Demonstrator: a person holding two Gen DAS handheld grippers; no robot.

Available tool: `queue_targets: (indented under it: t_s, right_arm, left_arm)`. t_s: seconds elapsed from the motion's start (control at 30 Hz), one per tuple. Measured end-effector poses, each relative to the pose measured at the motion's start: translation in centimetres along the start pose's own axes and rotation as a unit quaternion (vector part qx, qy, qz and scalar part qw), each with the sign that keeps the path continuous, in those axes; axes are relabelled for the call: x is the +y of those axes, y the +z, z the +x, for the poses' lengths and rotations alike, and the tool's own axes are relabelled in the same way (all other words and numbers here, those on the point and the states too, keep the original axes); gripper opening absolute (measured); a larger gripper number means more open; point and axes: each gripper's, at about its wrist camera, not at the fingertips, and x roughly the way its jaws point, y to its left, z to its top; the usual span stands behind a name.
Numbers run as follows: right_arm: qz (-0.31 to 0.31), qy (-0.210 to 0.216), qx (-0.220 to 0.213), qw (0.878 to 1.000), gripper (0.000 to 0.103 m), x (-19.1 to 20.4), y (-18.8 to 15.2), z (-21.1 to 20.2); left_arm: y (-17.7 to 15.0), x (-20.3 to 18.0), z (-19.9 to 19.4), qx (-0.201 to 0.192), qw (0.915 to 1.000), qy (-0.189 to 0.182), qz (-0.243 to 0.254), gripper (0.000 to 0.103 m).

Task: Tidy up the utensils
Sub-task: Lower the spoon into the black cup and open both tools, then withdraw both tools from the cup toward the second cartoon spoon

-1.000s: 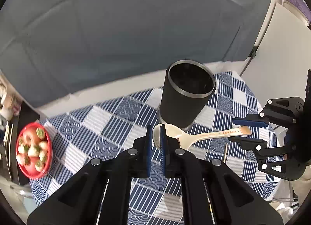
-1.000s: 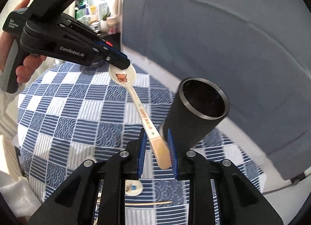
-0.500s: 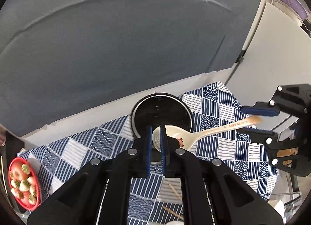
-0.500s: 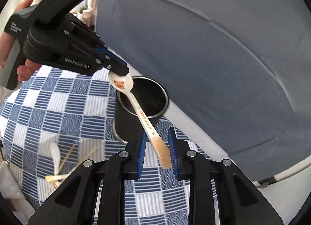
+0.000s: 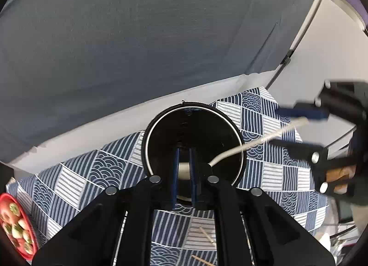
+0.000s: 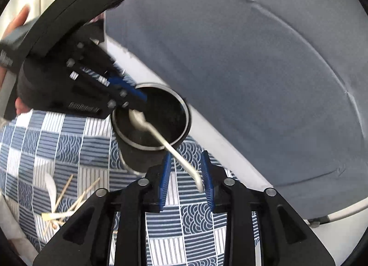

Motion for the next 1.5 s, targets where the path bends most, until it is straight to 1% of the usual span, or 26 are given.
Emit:
queue_targets:
  t_s: [0.03, 0.07, 0.1, 0.13, 0.17, 0.2, 0.23, 0.27, 0.3, 0.33, 0.4, 0.43, 0.5, 0.6, 0.73, 1.07, 1.33, 1.5]
  right_arm:
    - [0.006, -0.003, -0.007, 1.0, 0.042, -0.3, 0.2, -0.2]
    - [0.012, -0.006, -0.013, 1.0, 0.049, -0.5, 0.4, -0.3]
    - [0.02, -0.012, -0.022, 0.999, 0.058, -1.0, 0.5, -0.7]
    - [0.026, -0.011, -0.026, 0.999, 0.059, -1.2, 0.6, -0.9]
    - [0.032, -0.006, -0.029, 0.999, 0.06, -1.5, 0.7, -1.1]
    - [0.036, -0.006, -0.03, 0.999, 0.066, -1.8, 0.7, -1.2]
    - [0.038, -0.009, -0.033, 0.999, 0.073, -1.8, 0.6, -1.4]
    - [0.039, -0.01, -0.038, 0.998, 0.076, -1.8, 0.5, -1.7]
    - [0.041, -0.008, -0.04, 0.998, 0.081, -1.9, 0.4, -1.9]
    - [0.043, -0.005, -0.042, 0.998, 0.085, -1.9, 0.3, -2.0]
    - [0.042, 0.002, -0.046, 0.998, 0.085, -1.7, 0.0, -2.3]
    - [0.041, 0.007, -0.047, 0.998, 0.086, -1.5, -0.1, -2.4]
    - [0.035, 0.01, -0.043, 0.998, 0.086, -0.9, -0.2, -2.2]
    - [0.024, 0.01, -0.038, 0.999, 0.086, 0.0, -0.5, -2.1]
    - [0.023, 0.021, -0.031, 0.999, 0.087, 0.9, -1.1, -2.1]
    - [0.038, 0.045, -0.019, 0.998, 0.087, 2.9, -3.4, -2.4]
    - [0.038, 0.063, 0.001, 0.997, 0.087, 5.5, -6.4, -2.1]
    - [0.044, 0.077, 0.015, 0.996, 0.087, 6.7, -8.3, -1.8]
  left_arm:
    - [0.0, 0.0, -0.1, -0.001, 1.0, 0.005, 0.005, 0.031]
    - [-0.1, 0.1, -0.4, -0.005, 0.9999, 0.012, 0.007, 0.037]
    - [-0.2, 0.2, -0.6, -0.007, 0.9999, 0.008, 0.006, 0.04]
    - [-0.3, 0.3, -0.9, -0.008, 1.0, 0.001, 0.002, 0.042]
    - [-0.3, 0.4, -1.2, -0.011, 0.9999, 0.005, 0.0, 0.047]
    - [-0.4, 0.5, -1.5, -0.017, 0.9998, 0.014, 0.0, 0.062]
    - [-0.5, 0.5, -2.0, -0.027, 0.9995, 0.019, 0.002, 0.067]
    - [-0.7, 0.7, -2.3, -0.03, 0.9994, 0.016, 0.0, 0.068]
    - [-0.8, 0.9, -2.7, -0.032, 0.9994, 0.011, -0.005, 0.073]
    - [-0.9, 1.1, -3.1, -0.04, 0.999, 0.016, -0.014, 0.078]
    - [-1.1, 1.7, -3.7, -0.05, 0.9978, 0.032, -0.028, 0.083]
    - [-1.2, 2.1, -3.9, -0.051, 0.9974, 0.035, -0.038, 0.087]
    - [-1.6, 3.0, -4.3, -0.051, 0.9964, 0.035, -0.059, 0.09]
    - [-2.4, 4.0, -4.8, -0.049, 0.9948, 0.042, -0.078, 0.093]
    - [-3.8, 4.4, -5.3, -0.042, 0.9935, 0.056, -0.09, 0.094]
    - [-9.4, 4.4, -6.0, -0.016, 0.99, 0.078, -0.117, 0.095]
    - [-14.1, 3.6, -6.2, 0.005, 0.9874, 0.075, -0.139, 0.095]
    - [-16.5, 3.0, -6.0, 0.012, 0.9861, 0.073, -0.149, 0.095]
